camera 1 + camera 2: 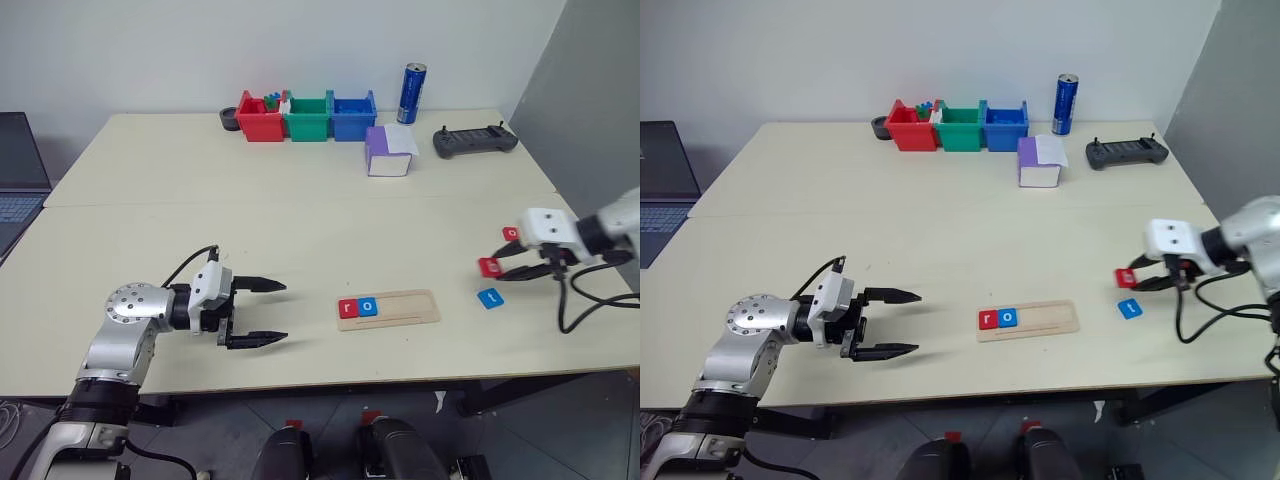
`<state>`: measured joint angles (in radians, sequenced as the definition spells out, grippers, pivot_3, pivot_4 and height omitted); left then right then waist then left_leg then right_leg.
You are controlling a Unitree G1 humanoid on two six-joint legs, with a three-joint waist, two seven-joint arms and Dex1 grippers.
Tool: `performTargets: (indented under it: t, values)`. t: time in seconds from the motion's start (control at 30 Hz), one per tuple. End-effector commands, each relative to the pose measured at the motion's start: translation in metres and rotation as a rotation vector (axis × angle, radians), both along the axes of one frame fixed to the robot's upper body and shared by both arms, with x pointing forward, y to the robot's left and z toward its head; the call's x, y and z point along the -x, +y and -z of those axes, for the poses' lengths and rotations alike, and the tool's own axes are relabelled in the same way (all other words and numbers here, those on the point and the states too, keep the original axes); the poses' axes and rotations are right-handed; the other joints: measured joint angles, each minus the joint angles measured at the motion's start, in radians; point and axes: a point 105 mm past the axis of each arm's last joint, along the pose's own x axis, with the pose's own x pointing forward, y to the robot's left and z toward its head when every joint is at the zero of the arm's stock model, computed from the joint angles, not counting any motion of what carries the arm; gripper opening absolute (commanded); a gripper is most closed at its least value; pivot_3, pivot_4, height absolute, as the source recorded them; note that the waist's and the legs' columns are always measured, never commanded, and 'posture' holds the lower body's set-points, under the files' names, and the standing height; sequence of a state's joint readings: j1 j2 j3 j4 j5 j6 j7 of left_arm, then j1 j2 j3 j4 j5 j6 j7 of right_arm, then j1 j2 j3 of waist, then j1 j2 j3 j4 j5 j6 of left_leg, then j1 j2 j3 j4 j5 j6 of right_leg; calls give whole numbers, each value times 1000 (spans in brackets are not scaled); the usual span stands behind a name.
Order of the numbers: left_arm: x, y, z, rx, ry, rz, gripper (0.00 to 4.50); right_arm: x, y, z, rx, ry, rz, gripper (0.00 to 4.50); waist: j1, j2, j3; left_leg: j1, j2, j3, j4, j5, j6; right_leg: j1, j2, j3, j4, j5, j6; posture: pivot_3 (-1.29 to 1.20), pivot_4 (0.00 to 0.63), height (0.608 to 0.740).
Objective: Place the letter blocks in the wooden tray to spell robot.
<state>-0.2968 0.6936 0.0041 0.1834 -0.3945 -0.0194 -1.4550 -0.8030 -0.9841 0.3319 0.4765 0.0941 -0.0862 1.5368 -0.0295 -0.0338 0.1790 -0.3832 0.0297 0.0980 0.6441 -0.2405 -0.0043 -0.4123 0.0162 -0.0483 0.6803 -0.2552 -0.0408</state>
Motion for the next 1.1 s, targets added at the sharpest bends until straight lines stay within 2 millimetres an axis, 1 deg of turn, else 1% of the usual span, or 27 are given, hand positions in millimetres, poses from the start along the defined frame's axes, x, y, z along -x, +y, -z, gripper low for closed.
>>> performTargets:
  t: [0.03, 0.1, 0.13, 0.2, 0.3, 0.37, 0.47, 0.57, 0.73, 0.9, 1.1]
  values:
    - [0, -8, -7, 9, -22, 16, 4500, 3, 37, -6, -66, -11, -52, 1470, 4, 0, 0, -1, 0, 0, 0, 0, 0, -1, 0, 0, 0, 0, 0, 0, 150, 740]
    - [-1, -9, -7, 10, -22, 17, 4500, 6, 59, -3, -92, -2, -80, 1470, 5, 0, 0, -5, 0, 0, 1, 0, 0, -4, 0, 0, 0, 0, 0, 0, 150, 740]
    - [-1, -10, -7, 10, -21, 18, 4500, 8, 65, -1, -88, 3, -87, 1470, 6, 0, 0, -8, 0, 0, 1, 0, 0, -7, 0, 0, 1, 0, 0, 0, 150, 740]
    - [0, -11, -7, 10, -19, 20, 4500, 8, 74, 2, -89, 4, -89, 1470, 7, 0, 0, -13, 0, -1, 2, 0, 0, -11, 0, -1, 1, 0, 0, 0, 150, 740]
    - [0, -12, -7, 11, -17, 22, 4500, 10, 89, 7, -97, 18, -104, 1470, 9, 0, 0, -14, -1, -1, 2, 0, 0, -11, 0, -1, 0, 0, 0, 0, 150, 740]
    - [0, -13, -7, 13, -17, 23, 4500, 14, 96, 13, -70, 24, -135, 1470, 11, 0, 0, -14, -1, -1, 2, 0, 0, -11, -1, -1, 0, 0, 0, 0, 150, 740]
    - [1, -16, -8, 16, -18, 27, 4500, 23, 103, 20, -54, 48, -170, 1470, 12, 0, 0, -14, -1, -1, 2, 0, 0, -11, -1, -1, 0, 0, 0, 0, 150, 740]
    - [2, -17, -6, 9, -19, 28, 4500, 24, 110, 26, -46, 54, -170, 1470, 12, 0, 0, -14, -1, -1, 2, 0, 0, -11, -1, -2, 0, 0, 0, 0, 150, 740]
    - [4, -17, -4, -3, -20, 30, 4500, 15, 118, 35, -51, 61, -124, 1470, 10, 0, 0, -13, -1, -1, 2, 0, 0, -11, 0, -2, 0, 0, 0, 0, 150, 740]
    - [4, -18, -3, -3, -23, 30, 4500, 8, 118, 38, -36, 50, -107, 1470, 11, 0, 0, -14, -1, -2, 2, 0, 0, -11, 0, -2, 0, 0, 0, 0, 150, 740]
    - [3, -17, -3, -6, -28, 22, 4500, 5, 117, 41, -16, 48, -108, 1470, 10, 0, 0, -14, -1, -2, 2, 0, 0, -11, 0, -2, 0, 0, 0, 0, 150, 740]
